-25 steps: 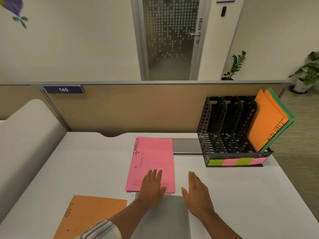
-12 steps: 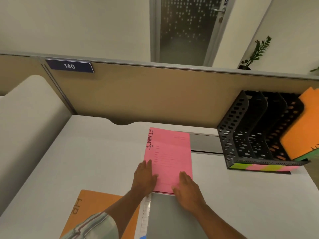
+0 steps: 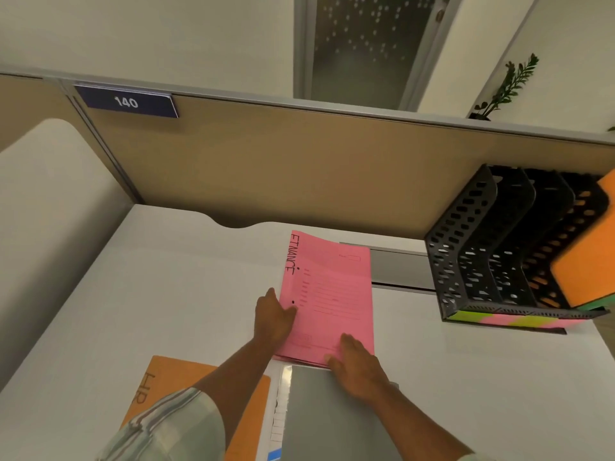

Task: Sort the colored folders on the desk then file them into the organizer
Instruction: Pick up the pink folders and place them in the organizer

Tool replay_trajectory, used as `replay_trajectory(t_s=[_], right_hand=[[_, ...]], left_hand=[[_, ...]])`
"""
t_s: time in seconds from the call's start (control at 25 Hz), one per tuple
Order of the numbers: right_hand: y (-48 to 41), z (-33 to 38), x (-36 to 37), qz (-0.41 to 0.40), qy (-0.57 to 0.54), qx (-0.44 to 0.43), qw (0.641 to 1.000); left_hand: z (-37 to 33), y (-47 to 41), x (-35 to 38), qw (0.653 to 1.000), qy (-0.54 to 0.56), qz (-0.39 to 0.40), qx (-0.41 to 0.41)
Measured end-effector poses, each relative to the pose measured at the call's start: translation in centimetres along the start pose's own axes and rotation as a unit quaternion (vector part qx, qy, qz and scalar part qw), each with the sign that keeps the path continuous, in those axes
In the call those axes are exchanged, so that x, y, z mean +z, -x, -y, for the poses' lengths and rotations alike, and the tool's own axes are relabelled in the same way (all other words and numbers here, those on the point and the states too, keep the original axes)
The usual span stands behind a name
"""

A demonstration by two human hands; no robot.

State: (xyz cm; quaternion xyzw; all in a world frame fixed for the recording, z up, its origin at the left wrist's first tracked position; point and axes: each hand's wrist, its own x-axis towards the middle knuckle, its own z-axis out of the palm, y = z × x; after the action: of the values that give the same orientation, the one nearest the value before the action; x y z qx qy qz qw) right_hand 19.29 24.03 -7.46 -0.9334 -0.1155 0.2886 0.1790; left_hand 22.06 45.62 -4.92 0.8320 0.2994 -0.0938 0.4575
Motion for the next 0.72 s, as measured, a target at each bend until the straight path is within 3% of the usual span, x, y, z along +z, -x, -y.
replay_trajectory(t_s=[0.12, 0.32, 0.52, 0.72], right_hand=[[0.2, 0.1, -0.6, -0.006, -0.028, -0.005, 1.0], [1.3, 0.3, -1.8, -0.02, -0.073, -0.001, 0.997], [3.1, 0.1, -3.7, -0.051, -0.093, -0.017, 0.994], [5.2, -0.8, -6.3, -0.091, -0.183, -0.03, 0.978]], left_hand=[[-1.1, 0.3, -0.6, 0.996, 0.073, -0.001, -0.055], [-3.3, 2.1, -0.9, 0.985, 0.158, 0.03, -0.064], [-6.2, 5.8, -0.1, 0.965, 0.236, 0.108, -0.032], [-7.2, 8.9, 1.3, 0.962, 0.244, 0.119, 0.021]])
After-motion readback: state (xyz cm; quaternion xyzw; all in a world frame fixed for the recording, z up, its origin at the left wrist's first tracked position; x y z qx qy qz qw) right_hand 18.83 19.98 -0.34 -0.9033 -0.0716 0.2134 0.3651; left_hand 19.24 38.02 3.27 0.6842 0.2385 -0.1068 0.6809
